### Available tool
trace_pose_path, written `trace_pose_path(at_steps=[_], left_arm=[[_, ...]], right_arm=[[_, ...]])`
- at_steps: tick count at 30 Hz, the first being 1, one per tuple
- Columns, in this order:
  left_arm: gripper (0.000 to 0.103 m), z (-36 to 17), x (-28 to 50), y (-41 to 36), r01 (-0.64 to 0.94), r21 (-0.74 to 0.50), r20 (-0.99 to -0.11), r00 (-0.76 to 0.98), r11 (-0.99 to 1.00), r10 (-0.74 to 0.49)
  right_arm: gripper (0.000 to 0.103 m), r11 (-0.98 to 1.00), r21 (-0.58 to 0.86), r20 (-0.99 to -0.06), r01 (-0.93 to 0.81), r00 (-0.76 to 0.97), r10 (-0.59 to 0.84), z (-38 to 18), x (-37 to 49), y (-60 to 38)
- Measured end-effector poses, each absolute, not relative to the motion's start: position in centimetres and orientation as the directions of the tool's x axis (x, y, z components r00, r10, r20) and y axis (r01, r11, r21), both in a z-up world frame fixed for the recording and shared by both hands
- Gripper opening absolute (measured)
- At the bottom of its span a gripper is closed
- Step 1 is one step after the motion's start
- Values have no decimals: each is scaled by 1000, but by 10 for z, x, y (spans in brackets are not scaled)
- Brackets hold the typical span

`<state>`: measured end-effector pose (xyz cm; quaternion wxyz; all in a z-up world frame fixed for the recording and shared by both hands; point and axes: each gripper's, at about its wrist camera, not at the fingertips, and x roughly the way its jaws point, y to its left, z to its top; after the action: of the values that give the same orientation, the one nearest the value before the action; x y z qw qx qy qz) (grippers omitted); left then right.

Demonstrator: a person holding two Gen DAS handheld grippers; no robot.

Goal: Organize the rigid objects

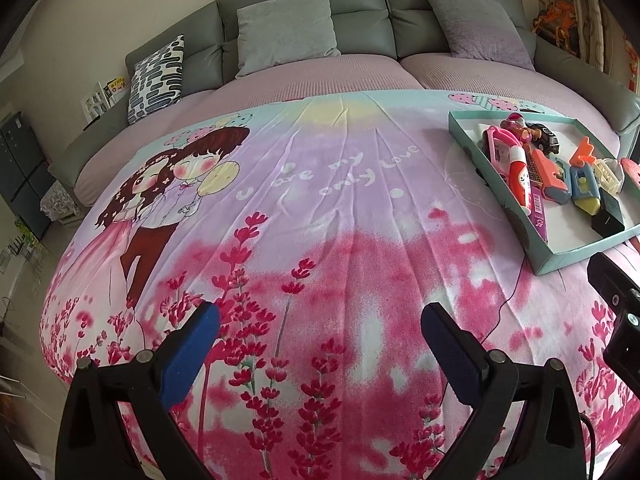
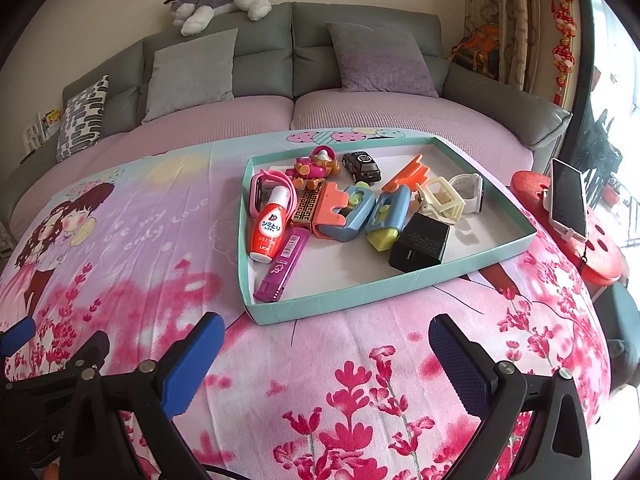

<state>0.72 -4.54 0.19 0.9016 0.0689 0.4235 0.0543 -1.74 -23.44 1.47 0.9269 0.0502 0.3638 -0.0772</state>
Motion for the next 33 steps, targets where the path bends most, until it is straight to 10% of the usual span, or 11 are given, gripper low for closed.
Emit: trace_pose_path(at_steps=[33], left_arm=[[100, -1, 10, -37, -70, 140, -770, 619, 988, 153]], right_arm=[[103, 982, 21, -676, 187, 727, -124, 14, -17, -233]])
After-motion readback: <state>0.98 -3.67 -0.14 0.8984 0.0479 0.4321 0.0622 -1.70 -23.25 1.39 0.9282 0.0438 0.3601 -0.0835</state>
